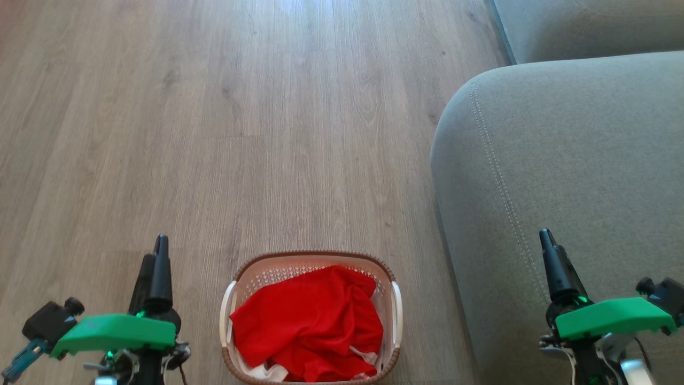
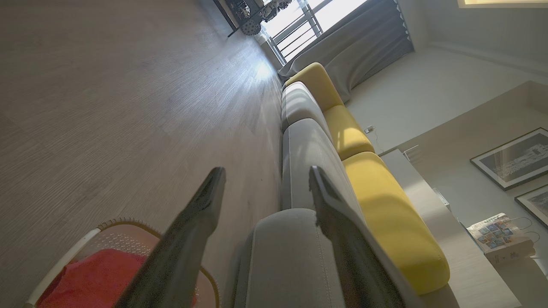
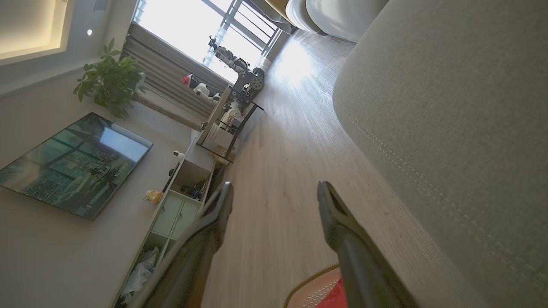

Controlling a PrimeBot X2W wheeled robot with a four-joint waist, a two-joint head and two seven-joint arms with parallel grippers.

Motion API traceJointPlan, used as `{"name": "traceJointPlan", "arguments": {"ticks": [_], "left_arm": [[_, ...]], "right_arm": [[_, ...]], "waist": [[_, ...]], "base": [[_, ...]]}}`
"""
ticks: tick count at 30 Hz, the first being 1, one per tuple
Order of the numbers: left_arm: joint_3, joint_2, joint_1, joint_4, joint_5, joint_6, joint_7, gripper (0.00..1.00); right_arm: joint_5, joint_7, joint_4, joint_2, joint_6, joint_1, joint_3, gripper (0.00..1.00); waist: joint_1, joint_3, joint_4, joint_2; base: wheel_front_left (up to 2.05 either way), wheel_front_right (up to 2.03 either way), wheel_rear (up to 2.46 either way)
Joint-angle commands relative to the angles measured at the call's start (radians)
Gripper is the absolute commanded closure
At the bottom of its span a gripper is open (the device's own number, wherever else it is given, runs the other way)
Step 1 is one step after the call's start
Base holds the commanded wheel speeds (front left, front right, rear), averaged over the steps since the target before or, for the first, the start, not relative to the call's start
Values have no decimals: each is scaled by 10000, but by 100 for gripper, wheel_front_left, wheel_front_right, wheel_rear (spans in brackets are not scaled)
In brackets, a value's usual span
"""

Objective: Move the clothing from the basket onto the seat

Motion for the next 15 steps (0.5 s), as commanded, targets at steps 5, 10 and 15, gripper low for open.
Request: {"name": "traceJointPlan", "arguments": {"ticks": [5, 10, 15], "left_arm": [[92, 128, -324, -517, 1115, 95, -227, 0], [119, 130, -309, -568, 1653, 185, -344, 0], [123, 133, -274, -596, 2337, 228, -490, 0]], "right_arm": [[-1091, -296, -419, -75, 0, -473, 145, 0], [-1714, -414, -387, -13, 0, -467, 22, 0], [-2390, -562, -389, 22, 0, -489, 21, 0]], "waist": [[0, -2, 5, 0], [0, -7, 12, 0], [0, -6, 11, 0]], "base": [[0, 0, 0], [0, 0, 0], [0, 0, 0]]}}
